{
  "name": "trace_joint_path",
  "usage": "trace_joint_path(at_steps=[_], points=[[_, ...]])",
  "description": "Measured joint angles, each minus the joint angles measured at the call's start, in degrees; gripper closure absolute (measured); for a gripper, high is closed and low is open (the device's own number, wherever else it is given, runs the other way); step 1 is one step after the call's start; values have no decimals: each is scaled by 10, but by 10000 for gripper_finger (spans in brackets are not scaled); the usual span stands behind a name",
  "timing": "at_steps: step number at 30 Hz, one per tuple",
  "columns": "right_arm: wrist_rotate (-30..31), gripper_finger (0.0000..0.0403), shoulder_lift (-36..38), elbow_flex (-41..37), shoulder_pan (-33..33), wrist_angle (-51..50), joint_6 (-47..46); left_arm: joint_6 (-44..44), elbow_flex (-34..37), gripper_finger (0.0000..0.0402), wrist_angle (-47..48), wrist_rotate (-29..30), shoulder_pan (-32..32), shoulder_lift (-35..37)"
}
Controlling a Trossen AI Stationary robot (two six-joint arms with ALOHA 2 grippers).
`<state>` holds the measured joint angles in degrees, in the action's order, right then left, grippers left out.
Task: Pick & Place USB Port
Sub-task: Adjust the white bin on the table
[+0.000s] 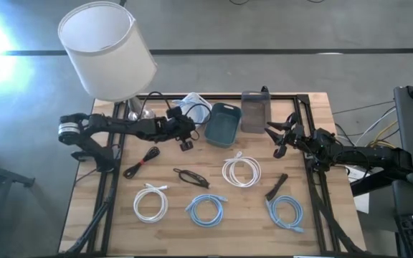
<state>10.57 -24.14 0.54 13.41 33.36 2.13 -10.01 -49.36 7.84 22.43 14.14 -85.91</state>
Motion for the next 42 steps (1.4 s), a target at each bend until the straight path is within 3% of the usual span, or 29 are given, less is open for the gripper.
trace_joint_path(at_steps=[12,21,26,42], points=[[0,277,0,0,0,0,0,2,23,298,-9,-9,18,0],[0,284,0,0,0,0,0,-53,53,298,-102,-1,20,0],[0,279,0,0,0,0,0,-118,56,298,-97,-8,27,0],[0,275,0,0,0,0,9,-145,55,298,-75,-34,41,0]])
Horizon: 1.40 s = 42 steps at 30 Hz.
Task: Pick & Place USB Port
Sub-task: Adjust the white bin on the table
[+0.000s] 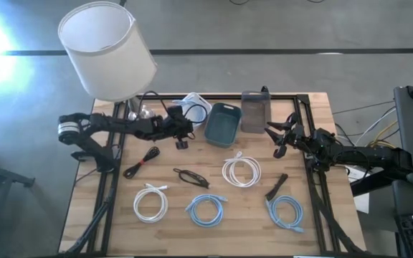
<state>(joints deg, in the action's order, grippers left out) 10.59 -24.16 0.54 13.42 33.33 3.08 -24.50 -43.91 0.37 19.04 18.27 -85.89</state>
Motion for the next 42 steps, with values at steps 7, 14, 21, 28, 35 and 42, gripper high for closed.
trace_joint_path(at_steps=[7,14,21,28,35,42], points=[[0,275,0,0,0,0,4,-8,0,298,11,0,20,1],[0,275,0,0,0,0,6,4,0,298,14,1,31,0],[0,275,0,0,0,0,6,24,1,298,13,4,37,0],[0,275,0,0,0,0,5,38,2,298,-7,11,38,-1],[0,275,0,0,0,0,6,36,2,298,-9,46,37,-1],[0,275,0,0,0,0,6,37,2,298,-10,100,37,-1]])
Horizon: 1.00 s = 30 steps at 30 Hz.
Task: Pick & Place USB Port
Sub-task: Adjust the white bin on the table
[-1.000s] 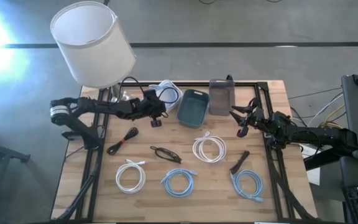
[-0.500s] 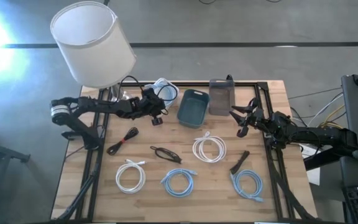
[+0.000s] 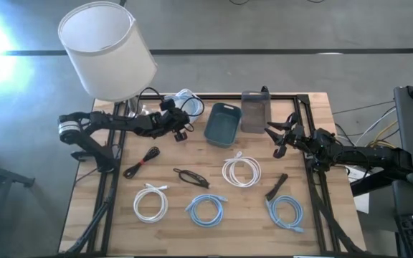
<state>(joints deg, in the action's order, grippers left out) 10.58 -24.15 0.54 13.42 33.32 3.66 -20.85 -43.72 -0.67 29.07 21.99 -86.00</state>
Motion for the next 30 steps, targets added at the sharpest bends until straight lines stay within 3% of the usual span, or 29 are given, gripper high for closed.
trace_joint_path(at_steps=[14,23,30], points=[[0,275,0,0,0,0,0,34,-4,298,-9,-24,10,-37],[0,275,0,0,0,0,10,18,-33,298,18,2,15,-36],[0,275,0,0,0,0,10,53,-40,298,43,-34,25,-45]])
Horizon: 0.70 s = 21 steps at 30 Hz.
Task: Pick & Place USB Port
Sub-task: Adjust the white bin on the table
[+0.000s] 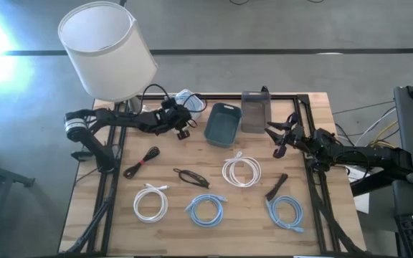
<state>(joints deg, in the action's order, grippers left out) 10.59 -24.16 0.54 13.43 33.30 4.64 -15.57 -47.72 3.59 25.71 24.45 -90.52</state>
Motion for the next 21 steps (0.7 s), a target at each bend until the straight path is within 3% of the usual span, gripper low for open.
trace_joint_path(at_steps=[9,21], points=[[0,275,0,0,0,0,-1,9,-8,288,15,-1,1,-1],[0,275,0,0,0,0,-1,31,-12,198,58,43,-4,-4]])
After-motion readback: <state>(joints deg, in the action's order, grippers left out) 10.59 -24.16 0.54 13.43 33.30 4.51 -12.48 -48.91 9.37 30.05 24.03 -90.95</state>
